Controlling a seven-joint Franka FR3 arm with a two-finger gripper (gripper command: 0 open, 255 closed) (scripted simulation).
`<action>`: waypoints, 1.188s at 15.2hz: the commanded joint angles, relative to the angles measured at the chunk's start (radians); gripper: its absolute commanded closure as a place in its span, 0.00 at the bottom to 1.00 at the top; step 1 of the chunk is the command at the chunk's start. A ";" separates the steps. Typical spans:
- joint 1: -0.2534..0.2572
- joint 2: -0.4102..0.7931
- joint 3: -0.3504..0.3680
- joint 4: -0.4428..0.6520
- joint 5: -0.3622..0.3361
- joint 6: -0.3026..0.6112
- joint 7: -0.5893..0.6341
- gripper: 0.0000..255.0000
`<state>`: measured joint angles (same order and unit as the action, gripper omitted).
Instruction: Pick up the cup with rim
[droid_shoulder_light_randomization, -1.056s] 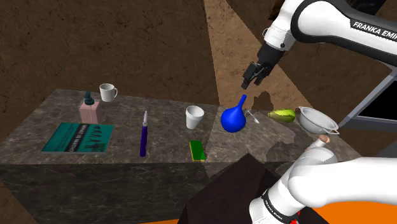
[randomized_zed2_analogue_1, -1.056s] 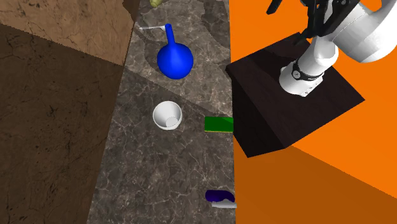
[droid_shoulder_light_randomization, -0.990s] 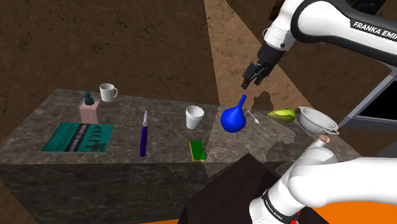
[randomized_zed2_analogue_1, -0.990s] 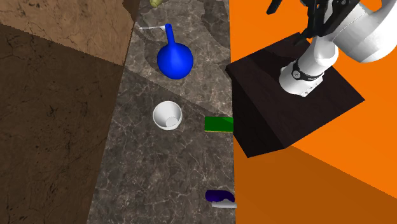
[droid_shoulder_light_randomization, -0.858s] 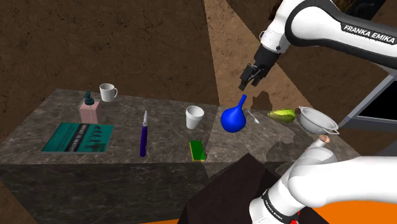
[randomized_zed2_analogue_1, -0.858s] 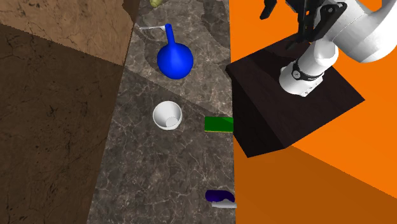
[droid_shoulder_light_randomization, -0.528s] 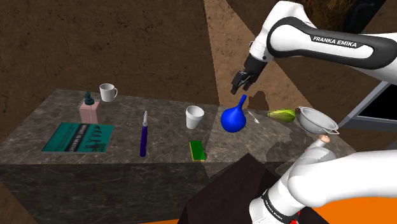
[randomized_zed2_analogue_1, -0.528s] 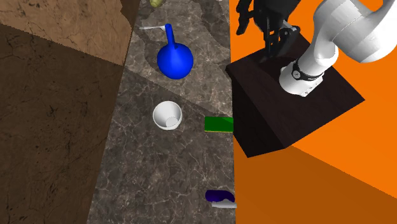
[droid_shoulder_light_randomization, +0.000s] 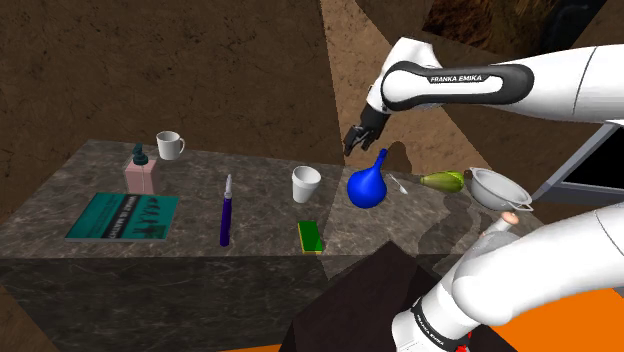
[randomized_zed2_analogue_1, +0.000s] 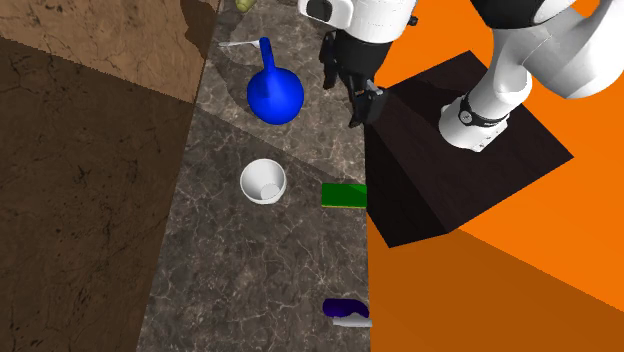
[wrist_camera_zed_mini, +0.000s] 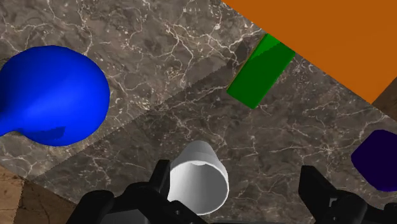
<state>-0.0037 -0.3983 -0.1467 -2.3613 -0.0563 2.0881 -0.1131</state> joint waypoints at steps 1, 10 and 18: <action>-0.001 0.067 -0.021 0.012 0.008 0.057 -0.027 0.00; -0.002 0.402 -0.077 0.138 0.110 0.263 -0.155 0.00; -0.046 0.716 -0.065 0.343 0.244 0.358 -0.280 0.00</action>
<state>-0.0415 0.2754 -0.2155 -2.0537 0.1710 2.4410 -0.3776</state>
